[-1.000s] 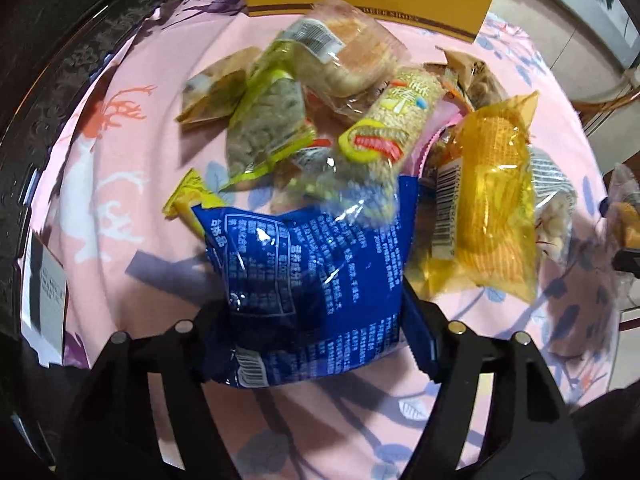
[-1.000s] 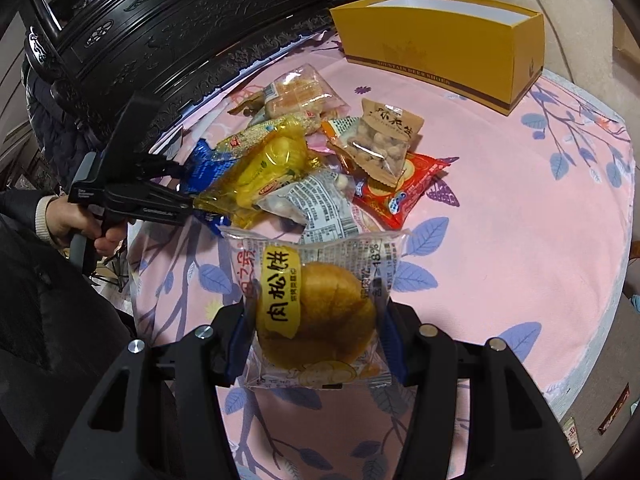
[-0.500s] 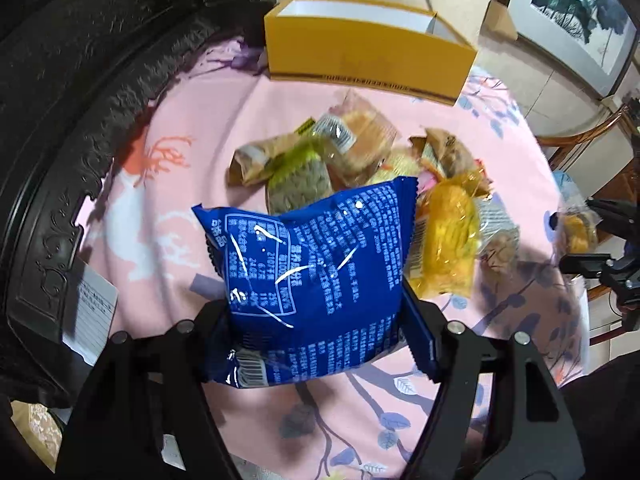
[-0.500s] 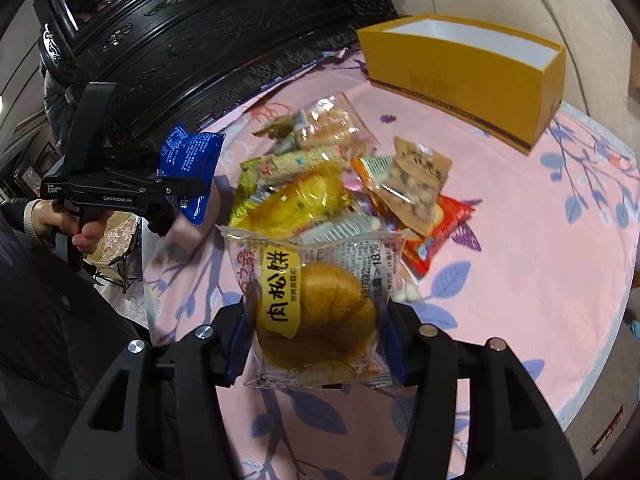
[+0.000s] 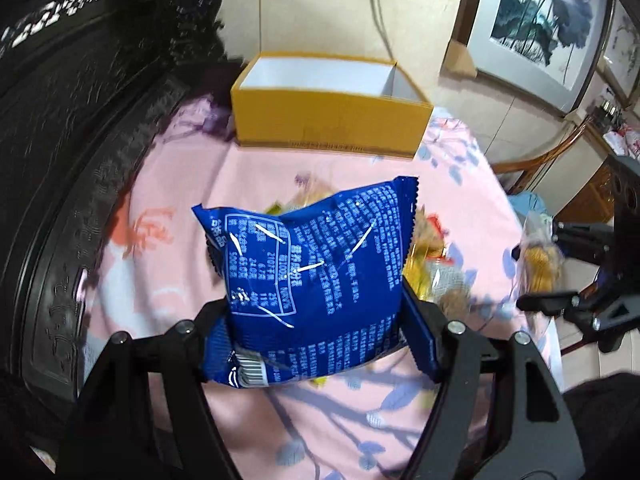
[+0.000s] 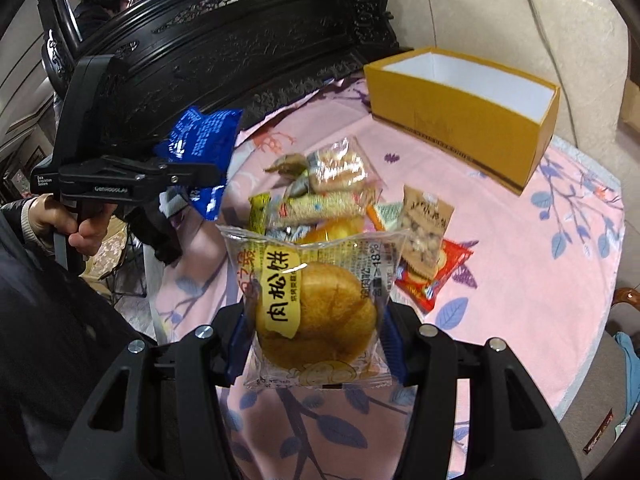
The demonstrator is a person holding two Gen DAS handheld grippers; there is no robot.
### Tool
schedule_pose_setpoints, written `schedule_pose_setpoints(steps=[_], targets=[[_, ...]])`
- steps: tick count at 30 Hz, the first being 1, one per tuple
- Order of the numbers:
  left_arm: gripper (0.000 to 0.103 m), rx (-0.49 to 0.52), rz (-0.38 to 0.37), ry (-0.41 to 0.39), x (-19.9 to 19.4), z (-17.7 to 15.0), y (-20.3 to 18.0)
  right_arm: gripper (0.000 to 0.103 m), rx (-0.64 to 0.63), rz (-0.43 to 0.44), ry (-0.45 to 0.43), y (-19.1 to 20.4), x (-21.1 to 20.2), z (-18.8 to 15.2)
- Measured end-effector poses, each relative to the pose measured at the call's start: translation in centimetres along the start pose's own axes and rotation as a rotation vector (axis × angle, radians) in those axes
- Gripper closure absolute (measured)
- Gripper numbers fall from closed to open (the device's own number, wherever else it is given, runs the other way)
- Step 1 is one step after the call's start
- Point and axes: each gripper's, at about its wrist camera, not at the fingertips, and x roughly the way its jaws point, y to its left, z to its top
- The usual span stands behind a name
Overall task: Organize snacks
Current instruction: 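Lower the blue bag and bun packet into the yellow box, open both tools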
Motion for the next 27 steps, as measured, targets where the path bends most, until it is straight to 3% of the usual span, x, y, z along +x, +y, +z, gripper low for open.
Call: schedule_pose_setpoints(steps=[5, 12, 19, 27], targets=[[0.030, -0.005, -0.071, -0.064, 0.3, 4.9, 0.1, 0.048, 0.002, -0.048, -0.064, 0.1, -0.5, 3.1], [0.030, 0.029, -0.116, -0.165, 0.1, 12.9, 0.2, 0.048, 0.029, -0.141, -0.184, -2.0, -1.6, 9.8], [0.030, 0.013, -0.087, -0.229, 1.4, 20.6, 1.6, 0.048, 0.076, -0.254, -0.279, -6.1, -1.6, 17.4], [0.029, -0.011, -0.067, -0.243, 5.1, 28.0, 2.7, 0.048, 0.176, -0.347, -0.309, -12.3, -0.6, 23.5]])
